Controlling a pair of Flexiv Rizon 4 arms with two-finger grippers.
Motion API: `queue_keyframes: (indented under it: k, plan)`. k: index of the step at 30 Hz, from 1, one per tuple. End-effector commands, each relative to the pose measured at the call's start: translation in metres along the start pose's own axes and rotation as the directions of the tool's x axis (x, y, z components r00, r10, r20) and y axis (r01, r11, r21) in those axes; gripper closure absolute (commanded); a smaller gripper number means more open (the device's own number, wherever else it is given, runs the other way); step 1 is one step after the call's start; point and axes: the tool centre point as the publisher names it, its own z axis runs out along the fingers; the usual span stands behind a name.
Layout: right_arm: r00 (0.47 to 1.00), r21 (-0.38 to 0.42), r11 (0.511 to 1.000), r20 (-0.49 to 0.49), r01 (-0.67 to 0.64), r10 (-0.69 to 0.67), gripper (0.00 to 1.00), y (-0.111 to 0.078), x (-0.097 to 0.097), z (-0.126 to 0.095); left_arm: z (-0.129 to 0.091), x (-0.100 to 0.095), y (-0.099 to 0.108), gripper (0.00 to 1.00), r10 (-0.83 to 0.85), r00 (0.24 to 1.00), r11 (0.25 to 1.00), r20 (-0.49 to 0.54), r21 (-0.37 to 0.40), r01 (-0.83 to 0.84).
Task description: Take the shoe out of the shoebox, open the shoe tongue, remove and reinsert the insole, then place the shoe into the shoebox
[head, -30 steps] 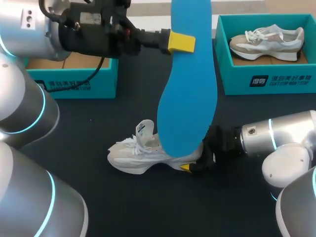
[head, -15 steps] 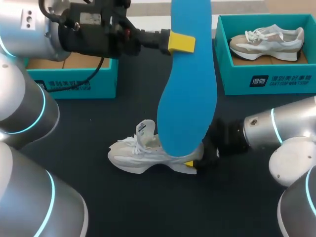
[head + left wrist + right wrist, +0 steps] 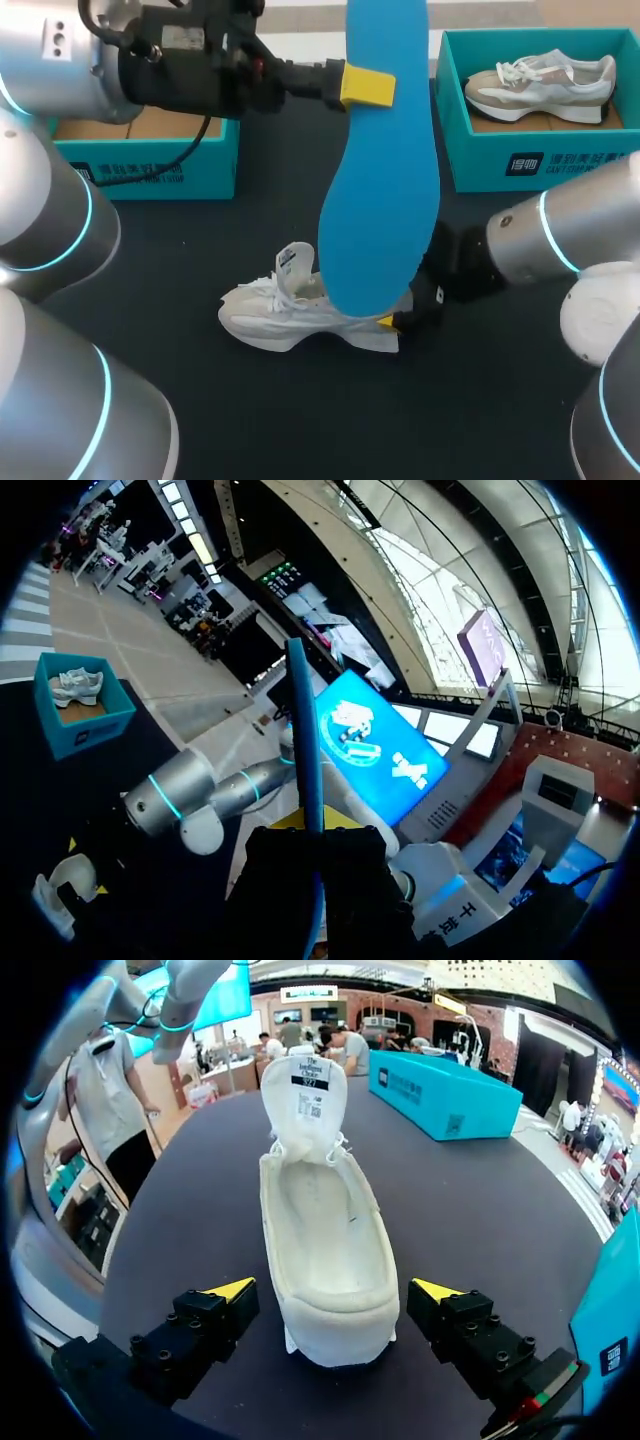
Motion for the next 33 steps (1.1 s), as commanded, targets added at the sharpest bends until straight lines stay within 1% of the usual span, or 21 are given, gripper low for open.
queue_keyframes:
  k: [1,4,6,7,11,13,18,22,28,33]
  plan:
    - [1.0,0.295,0.955,0.006,-0.014,0.013,0.0,0.005,0.001,-0.005,0.001,-0.001,0.001,1.0,0.0,1.0,1.0,-0.001,0.0,0.0]
    - [0.999,0.334,0.942,0.012,-0.041,0.039,0.0,0.007,0.0,-0.01,0.001,-0.001,0.001,1.0,0.0,1.0,1.0,-0.001,0.0,0.0]
    - [0.997,0.371,0.926,0.044,-0.068,0.056,0.0,0.009,0.0,-0.013,0.001,-0.001,0.001,1.0,0.0,1.0,1.0,-0.001,0.0,0.0]
    - [0.997,0.391,0.918,0.042,-0.069,0.057,0.0,0.011,0.0,-0.014,0.001,-0.001,0.001,1.0,0.0,1.0,1.0,-0.001,0.0,0.0]
    - [0.995,0.437,0.894,0.072,-0.099,0.075,0.0,0.017,0.001,-0.019,0.001,-0.001,0.001,1.0,0.0,1.0,1.0,-0.001,0.0,0.0]
    - [0.995,0.48,0.872,0.069,-0.095,0.07,0.0,0.02,0.001,-0.02,0.001,-0.001,0.001,1.0,0.0,1.0,1.0,-0.001,0.0,0.0]
    - [0.994,0.541,0.836,0.095,-0.09,0.045,0.0,0.026,0.002,-0.022,0.001,-0.001,0.001,1.0,0.0,1.0,1.0,-0.001,0.0,0.0]
    - [0.997,0.555,0.829,0.07,-0.063,0.029,0.0,0.025,0.003,-0.021,0.001,-0.001,0.001,1.0,0.0,1.0,1.0,-0.001,0.0,0.0]
    - [0.998,0.562,0.827,0.06,-0.027,-0.008,0.0,0.024,0.005,-0.022,0.001,-0.001,0.001,1.0,0.0,1.0,1.0,-0.001,0.0,0.0]
    - [0.997,0.592,0.806,0.072,-0.013,-0.037,0.0,0.024,0.005,-0.025,0.001,-0.001,0.001,1.0,0.0,1.0,1.0,-0.001,0.0,0.0]
